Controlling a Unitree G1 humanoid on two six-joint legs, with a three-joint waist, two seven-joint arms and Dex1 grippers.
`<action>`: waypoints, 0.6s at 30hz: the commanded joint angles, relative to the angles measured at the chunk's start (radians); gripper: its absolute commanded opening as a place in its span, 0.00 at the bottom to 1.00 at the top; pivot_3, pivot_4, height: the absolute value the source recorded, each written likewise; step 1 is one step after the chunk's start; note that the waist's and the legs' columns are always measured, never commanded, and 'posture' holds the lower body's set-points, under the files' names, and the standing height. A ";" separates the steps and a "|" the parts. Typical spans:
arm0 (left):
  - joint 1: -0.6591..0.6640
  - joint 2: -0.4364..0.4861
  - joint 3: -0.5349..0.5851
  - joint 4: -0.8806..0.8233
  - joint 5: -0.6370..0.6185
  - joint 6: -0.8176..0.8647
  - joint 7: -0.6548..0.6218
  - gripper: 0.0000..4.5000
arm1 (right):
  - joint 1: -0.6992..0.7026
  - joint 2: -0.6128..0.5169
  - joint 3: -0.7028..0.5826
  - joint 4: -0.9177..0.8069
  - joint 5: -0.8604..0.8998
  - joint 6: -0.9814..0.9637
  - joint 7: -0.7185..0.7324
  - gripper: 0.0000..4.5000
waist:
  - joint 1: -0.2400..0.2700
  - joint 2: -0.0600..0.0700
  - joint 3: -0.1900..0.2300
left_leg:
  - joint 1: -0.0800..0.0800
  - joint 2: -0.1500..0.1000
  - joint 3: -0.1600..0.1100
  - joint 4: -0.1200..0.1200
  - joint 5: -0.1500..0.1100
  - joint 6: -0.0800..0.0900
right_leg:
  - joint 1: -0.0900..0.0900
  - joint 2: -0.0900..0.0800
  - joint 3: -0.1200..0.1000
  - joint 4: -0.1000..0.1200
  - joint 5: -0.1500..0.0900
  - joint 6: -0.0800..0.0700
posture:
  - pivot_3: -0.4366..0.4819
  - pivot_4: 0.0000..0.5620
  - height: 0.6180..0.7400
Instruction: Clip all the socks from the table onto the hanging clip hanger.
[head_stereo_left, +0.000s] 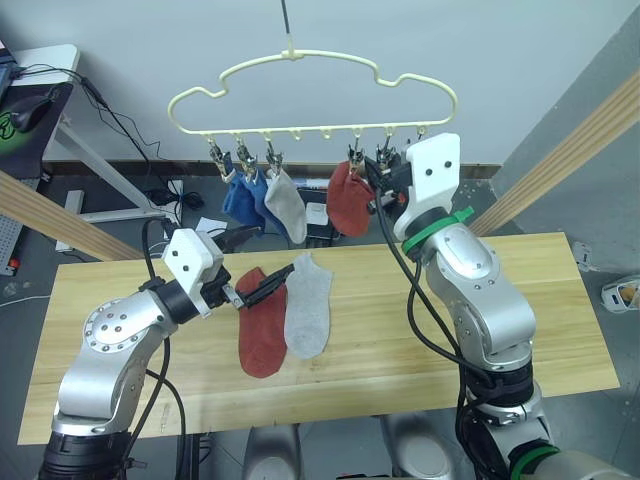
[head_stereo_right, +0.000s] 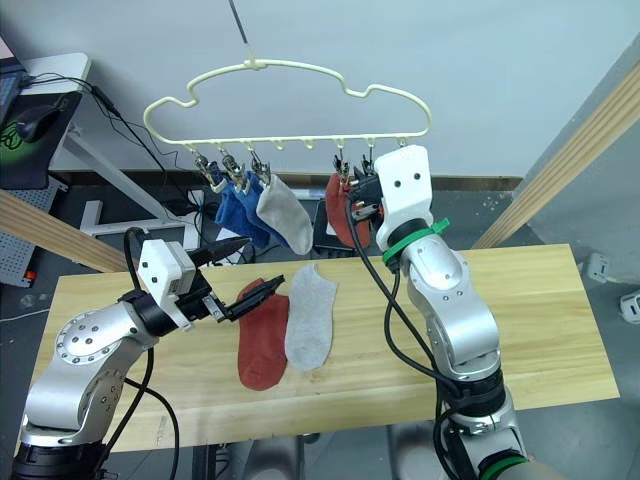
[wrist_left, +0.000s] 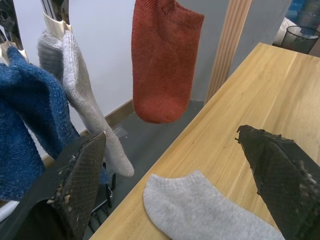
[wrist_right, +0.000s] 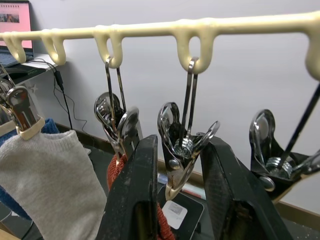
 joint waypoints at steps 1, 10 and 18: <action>0.015 -0.002 0.003 -0.026 -0.001 -0.020 -0.005 1.00 | -0.021 0.018 -0.012 -0.024 -0.002 -0.011 -0.013 0.28 | 0.000 0.000 0.000 | 0.000 0.000 0.000 -0.001 0.001 -0.001 | 0.000 0.000 0.000 0.000 0.000 0.000 | 0.32 0.80 1.00; 0.018 -0.001 0.000 -0.034 -0.004 -0.014 0.001 1.00 | -0.043 0.040 -0.010 -0.022 0.006 -0.016 0.001 0.28 | 0.000 0.000 0.000 | -0.001 0.000 0.001 -0.009 0.002 -0.003 | -0.007 0.000 0.000 -0.001 0.002 -0.003 | 0.32 0.79 1.00; 0.032 -0.002 -0.001 -0.050 -0.008 -0.006 0.004 1.00 | -0.058 0.049 -0.017 -0.020 0.008 -0.021 -0.003 0.28 | 0.000 0.000 0.000 | -0.002 0.000 0.001 -0.009 0.002 -0.003 | -0.007 -0.001 0.001 -0.001 0.002 -0.003 | 0.32 0.79 1.00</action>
